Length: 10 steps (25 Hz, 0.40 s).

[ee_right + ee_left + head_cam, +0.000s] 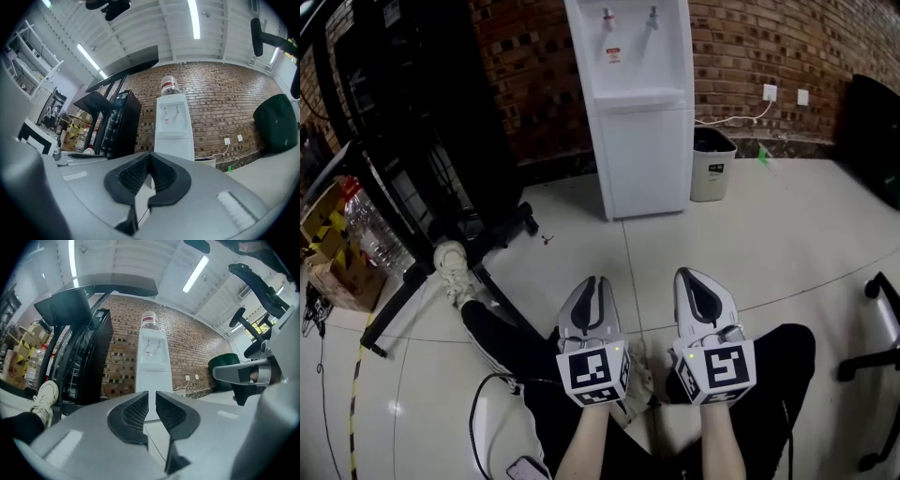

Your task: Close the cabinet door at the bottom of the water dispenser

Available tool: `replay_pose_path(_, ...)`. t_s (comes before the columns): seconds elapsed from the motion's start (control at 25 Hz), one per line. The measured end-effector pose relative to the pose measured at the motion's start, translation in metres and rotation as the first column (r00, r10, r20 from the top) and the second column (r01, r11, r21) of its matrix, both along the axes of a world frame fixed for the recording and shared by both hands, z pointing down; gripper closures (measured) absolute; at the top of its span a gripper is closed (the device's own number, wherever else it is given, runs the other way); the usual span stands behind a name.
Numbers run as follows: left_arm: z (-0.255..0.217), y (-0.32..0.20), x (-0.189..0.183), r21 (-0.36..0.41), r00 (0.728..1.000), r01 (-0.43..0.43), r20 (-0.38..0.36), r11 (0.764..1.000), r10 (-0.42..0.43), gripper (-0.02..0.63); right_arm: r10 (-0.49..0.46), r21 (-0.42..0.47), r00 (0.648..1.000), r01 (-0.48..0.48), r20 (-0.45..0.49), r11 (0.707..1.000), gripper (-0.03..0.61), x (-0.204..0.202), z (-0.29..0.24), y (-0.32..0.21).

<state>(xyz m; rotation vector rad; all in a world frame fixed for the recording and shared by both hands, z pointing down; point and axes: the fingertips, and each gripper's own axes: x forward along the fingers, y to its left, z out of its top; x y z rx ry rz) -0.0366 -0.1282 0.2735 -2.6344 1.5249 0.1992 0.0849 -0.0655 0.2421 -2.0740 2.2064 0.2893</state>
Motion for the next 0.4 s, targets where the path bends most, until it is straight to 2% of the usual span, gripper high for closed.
replay_pose_path(0.4, -0.012, -0.005, -0.004, 0.030, 1.000, 0.003, -0.011, 1.000, -0.003, 0.562, -0.038, -0.006, 0.999, 0.038, -0.006, 0.999, 0.578, -0.013, -0.005, -0.008)
